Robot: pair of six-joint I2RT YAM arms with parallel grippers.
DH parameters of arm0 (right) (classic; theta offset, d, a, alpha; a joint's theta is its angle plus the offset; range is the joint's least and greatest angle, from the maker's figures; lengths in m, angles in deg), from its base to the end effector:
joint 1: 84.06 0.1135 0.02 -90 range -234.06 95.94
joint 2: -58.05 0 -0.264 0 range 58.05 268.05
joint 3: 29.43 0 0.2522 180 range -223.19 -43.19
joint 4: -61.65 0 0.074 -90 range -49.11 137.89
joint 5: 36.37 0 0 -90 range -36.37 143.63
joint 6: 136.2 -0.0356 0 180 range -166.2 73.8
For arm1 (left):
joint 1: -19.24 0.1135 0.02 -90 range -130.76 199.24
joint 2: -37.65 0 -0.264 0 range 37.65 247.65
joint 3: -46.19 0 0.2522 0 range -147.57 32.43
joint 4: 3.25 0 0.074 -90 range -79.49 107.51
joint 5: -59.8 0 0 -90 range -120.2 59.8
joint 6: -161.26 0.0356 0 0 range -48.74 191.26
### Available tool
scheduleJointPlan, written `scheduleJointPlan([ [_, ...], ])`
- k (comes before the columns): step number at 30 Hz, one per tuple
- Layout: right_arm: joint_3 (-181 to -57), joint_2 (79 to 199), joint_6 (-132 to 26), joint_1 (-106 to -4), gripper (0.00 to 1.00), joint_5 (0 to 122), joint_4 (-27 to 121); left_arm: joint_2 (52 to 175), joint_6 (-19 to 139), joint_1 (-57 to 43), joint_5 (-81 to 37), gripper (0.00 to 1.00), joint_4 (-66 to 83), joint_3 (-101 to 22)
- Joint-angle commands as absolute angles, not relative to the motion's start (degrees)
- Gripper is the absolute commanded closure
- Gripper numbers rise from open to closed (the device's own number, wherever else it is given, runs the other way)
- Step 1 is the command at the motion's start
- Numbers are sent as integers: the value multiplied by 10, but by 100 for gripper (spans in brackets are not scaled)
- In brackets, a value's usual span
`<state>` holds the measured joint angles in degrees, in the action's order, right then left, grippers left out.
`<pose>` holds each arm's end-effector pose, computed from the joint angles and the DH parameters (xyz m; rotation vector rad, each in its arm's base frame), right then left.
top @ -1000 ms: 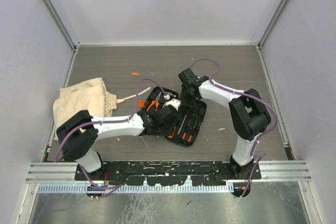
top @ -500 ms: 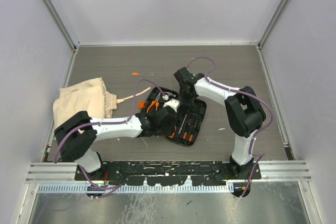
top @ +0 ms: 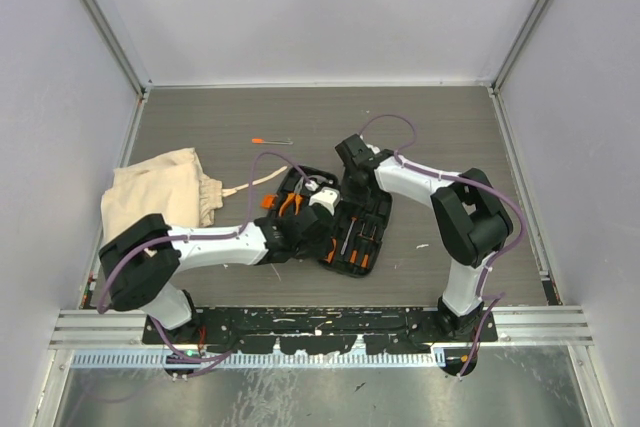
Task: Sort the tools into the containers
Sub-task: Place the screwdriver in the storage box.
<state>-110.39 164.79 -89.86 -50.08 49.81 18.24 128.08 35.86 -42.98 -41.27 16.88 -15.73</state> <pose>0.3015 0.2004 0.1542 0.2539 2.7952 0.2501 0.1531 -0.2760 0.1753 0.4855 2.4262 -0.5446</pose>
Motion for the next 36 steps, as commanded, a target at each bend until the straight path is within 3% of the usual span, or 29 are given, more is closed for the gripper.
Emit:
scheduleJointPlan([
  [1,-1012,1771,-904,-477,99,493,176,1340,357,-440,-396,100,231,-127],
  [23,-1003,1727,-893,-483,99,492,187,1446,325,-444,-391,100,234,-106],
  [36,-1034,1686,-875,-496,99,512,170,1485,291,-445,-399,100,505,-221],
])
